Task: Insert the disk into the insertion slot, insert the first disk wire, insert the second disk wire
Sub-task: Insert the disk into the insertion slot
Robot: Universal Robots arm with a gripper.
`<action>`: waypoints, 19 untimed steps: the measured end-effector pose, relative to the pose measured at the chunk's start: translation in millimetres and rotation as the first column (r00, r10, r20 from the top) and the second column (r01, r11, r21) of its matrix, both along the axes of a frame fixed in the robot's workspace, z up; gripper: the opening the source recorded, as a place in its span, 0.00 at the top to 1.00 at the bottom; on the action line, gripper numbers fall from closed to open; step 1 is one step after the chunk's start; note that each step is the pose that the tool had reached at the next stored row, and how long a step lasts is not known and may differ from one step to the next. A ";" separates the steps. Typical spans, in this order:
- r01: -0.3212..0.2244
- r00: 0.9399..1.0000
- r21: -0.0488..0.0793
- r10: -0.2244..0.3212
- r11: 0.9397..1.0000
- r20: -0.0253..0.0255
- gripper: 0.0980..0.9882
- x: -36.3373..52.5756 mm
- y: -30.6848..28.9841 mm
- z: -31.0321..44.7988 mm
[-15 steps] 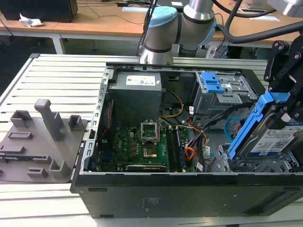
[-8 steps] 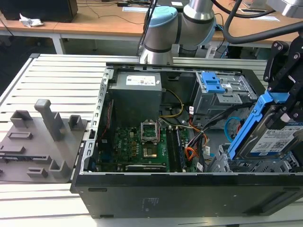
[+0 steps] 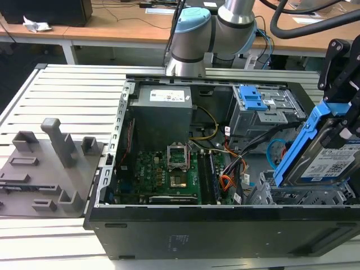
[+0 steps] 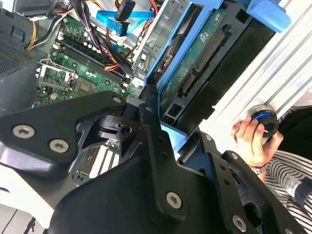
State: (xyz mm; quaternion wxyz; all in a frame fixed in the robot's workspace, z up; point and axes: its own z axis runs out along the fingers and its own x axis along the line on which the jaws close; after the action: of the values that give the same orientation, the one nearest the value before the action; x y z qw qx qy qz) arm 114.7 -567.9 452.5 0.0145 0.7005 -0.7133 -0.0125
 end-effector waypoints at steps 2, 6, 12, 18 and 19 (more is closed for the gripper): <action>0.000 1.000 0.000 0.000 1.000 0.000 0.70 -1.2 0.0 0.1; 0.000 1.000 0.000 0.000 1.000 0.000 0.70 -6.7 0.0 0.0; 0.000 1.000 0.000 0.000 1.000 0.000 0.70 -14.1 -0.1 0.0; 0.000 1.000 0.000 0.000 1.000 0.000 0.70 -14.2 1.4 -5.4; 0.000 1.000 0.000 0.000 1.000 0.000 0.70 -14.2 2.0 -5.6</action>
State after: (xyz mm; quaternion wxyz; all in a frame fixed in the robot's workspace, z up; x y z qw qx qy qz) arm 100.5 -565.8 446.9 0.0145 0.7005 -0.7134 -0.0126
